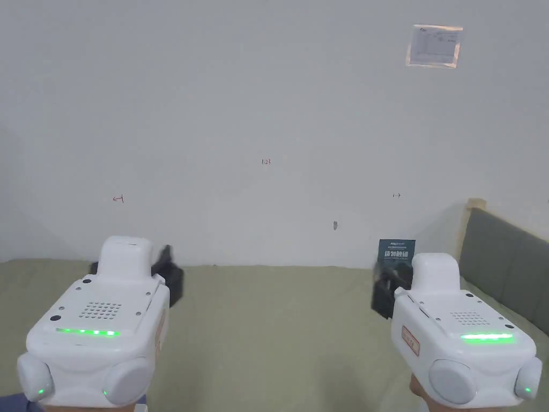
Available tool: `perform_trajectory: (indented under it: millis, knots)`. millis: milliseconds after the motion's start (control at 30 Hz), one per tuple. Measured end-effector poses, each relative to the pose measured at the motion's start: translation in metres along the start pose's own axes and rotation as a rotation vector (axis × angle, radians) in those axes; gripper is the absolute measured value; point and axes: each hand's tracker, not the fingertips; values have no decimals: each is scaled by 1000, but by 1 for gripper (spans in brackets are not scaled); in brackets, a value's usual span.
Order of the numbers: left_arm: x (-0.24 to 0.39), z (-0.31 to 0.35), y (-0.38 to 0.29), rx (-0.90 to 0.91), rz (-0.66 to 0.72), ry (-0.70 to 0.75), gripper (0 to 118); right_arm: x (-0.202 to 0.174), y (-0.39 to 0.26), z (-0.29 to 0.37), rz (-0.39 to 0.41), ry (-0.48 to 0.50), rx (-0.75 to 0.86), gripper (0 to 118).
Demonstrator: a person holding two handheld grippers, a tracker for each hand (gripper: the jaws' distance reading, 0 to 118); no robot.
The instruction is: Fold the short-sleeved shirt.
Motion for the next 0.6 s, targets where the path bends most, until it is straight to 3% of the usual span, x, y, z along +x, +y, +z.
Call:
perform_trajectory:
  millis: [33, 133, 600]
  knots:
    - [0, -2, 0, -1, -8, 36, 0, -1, -1, 0, 15, -38, 1, 0]
    - [2, -8, 0, -12, 45, -48, 0, 4, 1, 5, -20, 21, 9, 0]
    - [4, -4, -4, -31, 44, -31, 0, 6, 0, 9, -8, -9, 9, 0]
